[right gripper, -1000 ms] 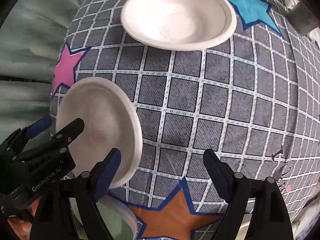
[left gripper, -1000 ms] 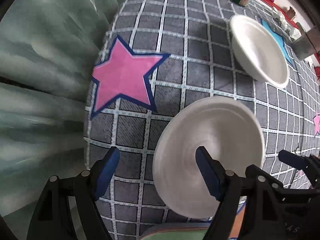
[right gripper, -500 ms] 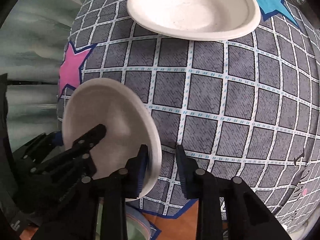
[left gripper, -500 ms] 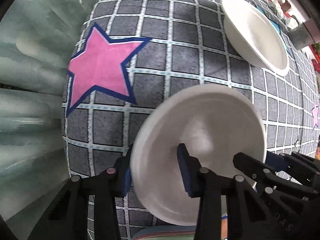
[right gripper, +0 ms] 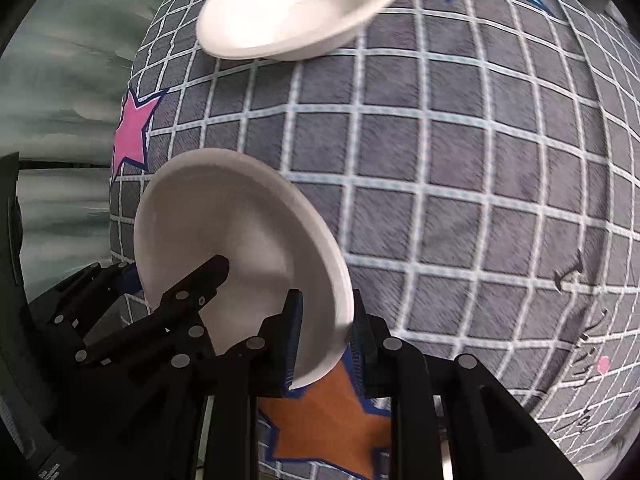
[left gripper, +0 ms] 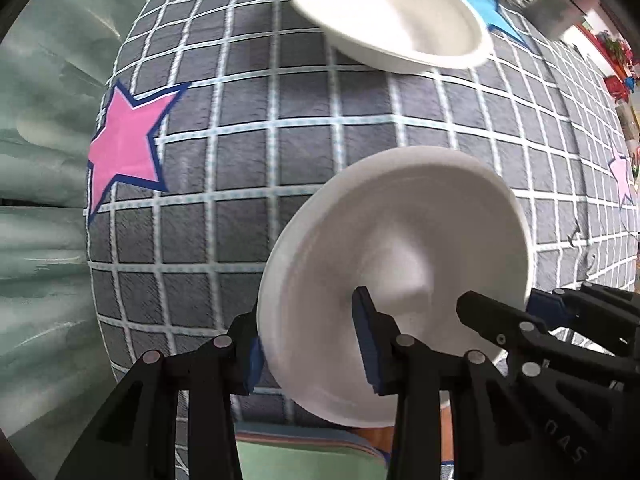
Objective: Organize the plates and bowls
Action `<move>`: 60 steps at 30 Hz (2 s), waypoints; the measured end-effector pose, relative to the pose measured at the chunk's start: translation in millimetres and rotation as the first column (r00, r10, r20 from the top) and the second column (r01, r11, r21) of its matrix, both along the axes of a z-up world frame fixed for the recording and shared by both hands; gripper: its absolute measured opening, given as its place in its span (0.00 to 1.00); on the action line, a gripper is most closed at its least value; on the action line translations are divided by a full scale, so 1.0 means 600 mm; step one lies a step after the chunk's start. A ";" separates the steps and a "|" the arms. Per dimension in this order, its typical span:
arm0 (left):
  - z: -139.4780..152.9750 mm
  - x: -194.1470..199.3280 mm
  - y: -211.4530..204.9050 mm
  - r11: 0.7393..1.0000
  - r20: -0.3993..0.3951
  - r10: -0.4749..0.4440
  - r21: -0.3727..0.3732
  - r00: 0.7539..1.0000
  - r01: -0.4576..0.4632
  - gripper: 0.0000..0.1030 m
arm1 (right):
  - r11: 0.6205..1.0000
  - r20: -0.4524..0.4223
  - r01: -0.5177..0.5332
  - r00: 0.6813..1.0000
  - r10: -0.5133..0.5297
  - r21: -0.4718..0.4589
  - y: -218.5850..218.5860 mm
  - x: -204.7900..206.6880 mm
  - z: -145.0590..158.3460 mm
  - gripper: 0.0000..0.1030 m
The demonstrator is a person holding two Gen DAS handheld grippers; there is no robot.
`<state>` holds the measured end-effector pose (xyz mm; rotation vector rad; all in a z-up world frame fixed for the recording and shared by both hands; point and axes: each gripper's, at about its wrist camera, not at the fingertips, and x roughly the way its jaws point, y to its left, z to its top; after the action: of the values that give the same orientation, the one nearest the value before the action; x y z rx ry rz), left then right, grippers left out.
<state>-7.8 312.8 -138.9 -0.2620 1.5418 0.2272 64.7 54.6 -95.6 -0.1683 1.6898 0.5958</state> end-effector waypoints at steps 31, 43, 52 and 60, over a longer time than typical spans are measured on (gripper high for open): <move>0.182 -0.048 -0.537 0.998 0.078 -0.037 0.046 0.996 0.033 0.41 | 0.997 0.033 -0.072 0.997 0.073 -0.008 -0.295 -0.086 0.094 0.25; 0.172 -0.116 -0.538 0.985 0.035 0.095 0.139 0.995 -0.099 0.78 | 0.997 0.100 -0.082 0.992 0.082 -0.010 -0.379 -0.063 0.097 0.95; 0.178 -0.166 -0.546 0.988 0.003 0.102 0.115 0.995 -0.102 0.78 | 0.998 0.081 -0.026 0.996 0.030 -0.052 -0.462 -0.051 0.121 0.95; 0.213 -0.127 -0.518 0.992 0.050 0.075 0.098 0.996 -0.080 0.78 | 0.997 0.070 0.026 0.997 -0.021 -0.067 -0.459 -0.055 0.116 0.95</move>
<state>-84.1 2.1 -11.0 -0.2464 1.4716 0.3569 31.7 -220.9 -25.7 -0.2158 1.6435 0.5097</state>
